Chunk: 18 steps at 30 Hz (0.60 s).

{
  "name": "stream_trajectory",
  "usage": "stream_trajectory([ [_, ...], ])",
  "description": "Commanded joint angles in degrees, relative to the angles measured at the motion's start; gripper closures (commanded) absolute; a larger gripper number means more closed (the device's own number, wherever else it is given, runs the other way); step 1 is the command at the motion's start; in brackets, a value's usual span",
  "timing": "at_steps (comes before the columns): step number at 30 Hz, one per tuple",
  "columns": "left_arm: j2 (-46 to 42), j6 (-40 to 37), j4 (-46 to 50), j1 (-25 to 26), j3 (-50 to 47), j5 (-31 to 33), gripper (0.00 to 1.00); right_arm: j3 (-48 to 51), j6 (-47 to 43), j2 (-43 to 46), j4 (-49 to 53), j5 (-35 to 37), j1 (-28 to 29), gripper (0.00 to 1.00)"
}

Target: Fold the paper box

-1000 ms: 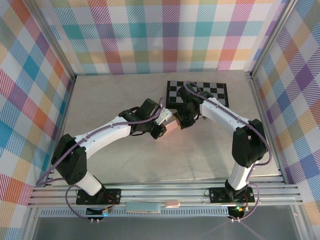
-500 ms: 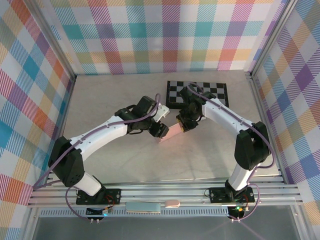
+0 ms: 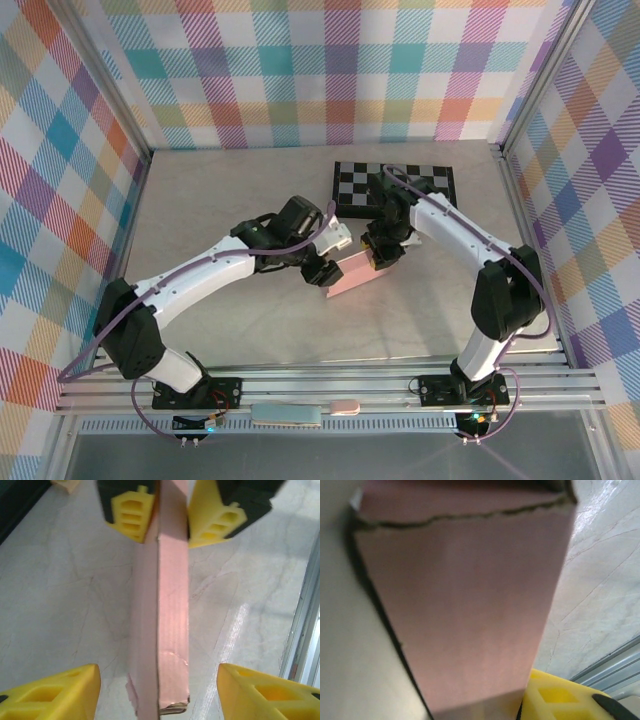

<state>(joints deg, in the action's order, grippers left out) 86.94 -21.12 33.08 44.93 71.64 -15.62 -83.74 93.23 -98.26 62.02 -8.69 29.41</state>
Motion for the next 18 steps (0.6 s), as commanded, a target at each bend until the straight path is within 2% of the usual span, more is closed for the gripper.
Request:
stream_trajectory([
  [1,2.94,-5.16,0.83,0.83,2.52,-1.12,0.38,-1.51,1.05,-1.59,2.15,-1.97,-0.49,0.64],
  [13,10.58,-9.47,1.07,4.05,4.96,4.51,0.39,-1.42,1.15,-1.54,0.44,-2.82,-1.46,0.62],
  [16,11.71,-10.31,1.19,4.12,5.19,6.02,0.44,-1.73,0.11,-1.01,-0.21,-2.42,-1.72,0.55],
  [18,11.93,-10.66,0.64,4.16,4.77,6.73,0.47,-3.10,-2.79,-0.57,-0.67,-1.56,-2.32,0.44],
])
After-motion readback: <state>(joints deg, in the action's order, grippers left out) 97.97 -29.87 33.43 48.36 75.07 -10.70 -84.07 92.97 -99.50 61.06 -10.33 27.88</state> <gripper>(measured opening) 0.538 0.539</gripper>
